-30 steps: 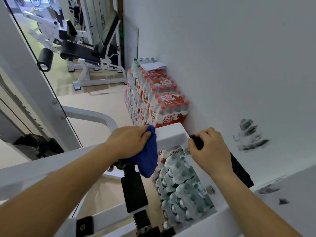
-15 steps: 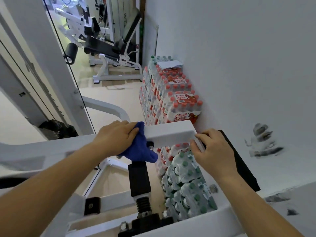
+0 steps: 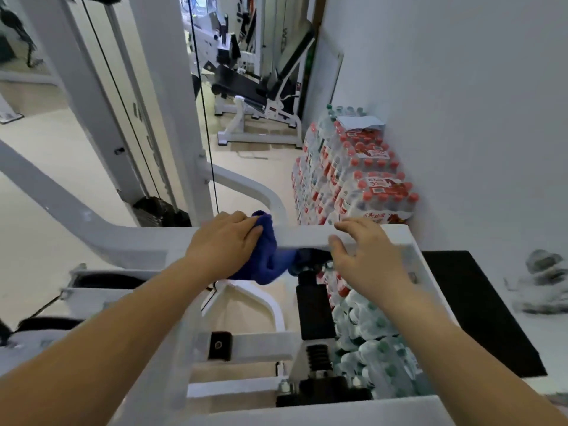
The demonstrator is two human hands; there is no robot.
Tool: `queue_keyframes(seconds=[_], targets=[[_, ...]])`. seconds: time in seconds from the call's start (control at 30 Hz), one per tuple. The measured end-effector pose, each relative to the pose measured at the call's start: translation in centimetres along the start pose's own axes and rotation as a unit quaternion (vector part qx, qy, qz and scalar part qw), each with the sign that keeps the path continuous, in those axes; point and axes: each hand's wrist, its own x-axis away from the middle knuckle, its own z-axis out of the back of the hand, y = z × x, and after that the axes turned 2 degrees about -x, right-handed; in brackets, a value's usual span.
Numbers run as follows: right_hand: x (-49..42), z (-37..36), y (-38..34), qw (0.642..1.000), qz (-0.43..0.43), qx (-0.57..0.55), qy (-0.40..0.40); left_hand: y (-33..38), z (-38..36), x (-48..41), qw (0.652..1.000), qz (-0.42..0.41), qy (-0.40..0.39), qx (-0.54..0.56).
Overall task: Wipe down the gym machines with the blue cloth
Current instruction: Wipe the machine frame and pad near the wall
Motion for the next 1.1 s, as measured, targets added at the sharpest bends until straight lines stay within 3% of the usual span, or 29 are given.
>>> queue_keyframes(seconds=[0.07,0.13,0.27,0.33,0.47,0.57,0.67,0.8,0.87,0.97,1.1], targets=[[-1.2,-1.8,-3.0,1.0,0.006,-0.019,-0.024,-1.5,0.4,1.0,0.993,0.029,-0.045,-0.107],[-2.1,-3.9,-5.5,0.999,0.001,-0.011,-0.044,0.1,0.7,0.2,0.985,0.027,-0.094,-0.144],[-2.8,-6.5,-8.0,0.989,-0.032,0.132,-0.06,2.3,1.4,-1.0,0.986,-0.035,-0.153,-0.056],[-2.6,-6.5,-8.0,0.99,-0.03,0.132,-0.028,0.0,1.8,-0.6,0.985,-0.059,-0.157,-0.053],[-1.9,-6.5,-7.9,0.993,-0.019,0.111,-0.026,-6.3,3.0,-0.3,0.977,0.039,-0.209,-0.002],[-1.7,-7.0,-8.2,0.993,-0.013,0.113,-0.024,-5.3,3.2,0.5,0.98,0.039,-0.193,-0.029],[-1.6,-7.5,-8.0,0.995,-0.008,0.096,0.003,-1.3,2.2,0.8,0.99,0.003,-0.144,0.009],[-2.1,-7.3,-8.2,0.992,-0.005,0.124,-0.013,-2.4,2.2,0.3,0.985,-0.039,-0.154,0.064],[-2.6,-7.3,-9.0,0.987,-0.01,0.156,-0.037,-5.0,2.3,0.5,0.981,-0.023,-0.171,0.087],[-2.5,-8.4,-10.6,0.993,0.035,0.11,-0.028,-10.3,2.1,1.3,0.974,0.038,-0.208,0.086],[-2.3,-10.7,-14.0,0.994,0.086,0.048,-0.045,-11.3,1.9,2.9,0.984,0.084,-0.157,0.005]])
